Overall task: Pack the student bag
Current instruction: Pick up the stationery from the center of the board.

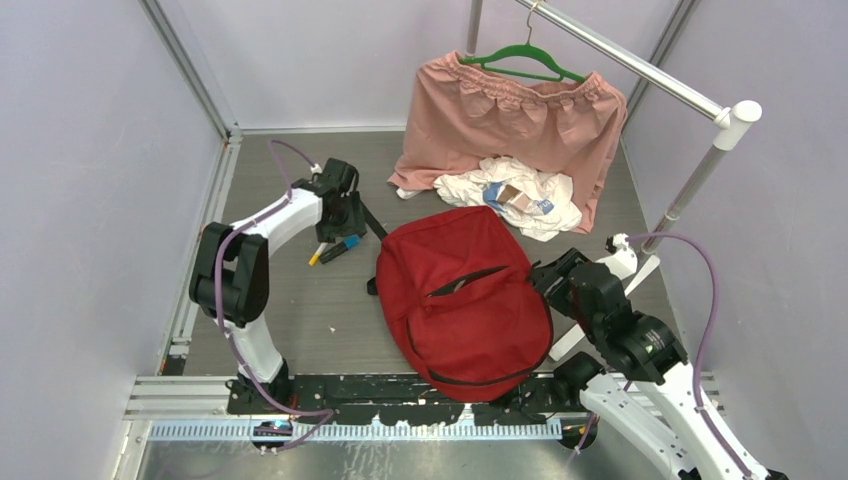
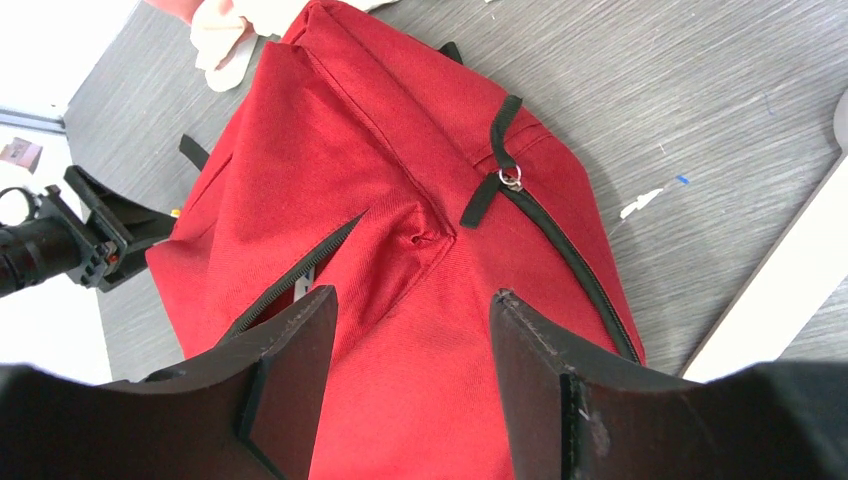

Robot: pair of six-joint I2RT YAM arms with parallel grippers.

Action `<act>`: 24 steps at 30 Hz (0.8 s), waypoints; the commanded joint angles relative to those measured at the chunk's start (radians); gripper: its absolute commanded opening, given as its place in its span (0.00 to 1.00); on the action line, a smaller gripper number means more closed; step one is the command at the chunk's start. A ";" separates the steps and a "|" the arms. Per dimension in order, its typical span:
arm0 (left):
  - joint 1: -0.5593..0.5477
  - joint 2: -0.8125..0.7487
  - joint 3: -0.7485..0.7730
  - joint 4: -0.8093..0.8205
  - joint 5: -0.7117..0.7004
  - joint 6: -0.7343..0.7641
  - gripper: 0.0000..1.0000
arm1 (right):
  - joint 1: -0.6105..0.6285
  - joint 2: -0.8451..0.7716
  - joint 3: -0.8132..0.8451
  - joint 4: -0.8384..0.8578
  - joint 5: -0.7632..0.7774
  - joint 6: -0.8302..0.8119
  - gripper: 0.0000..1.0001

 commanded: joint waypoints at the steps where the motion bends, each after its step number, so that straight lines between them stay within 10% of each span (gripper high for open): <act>1: -0.003 0.041 0.048 -0.013 -0.048 0.052 0.65 | -0.002 -0.049 0.025 -0.039 0.027 0.014 0.63; 24: -0.003 0.117 0.110 -0.052 0.083 0.168 0.58 | -0.002 -0.013 0.000 0.009 -0.006 0.017 0.63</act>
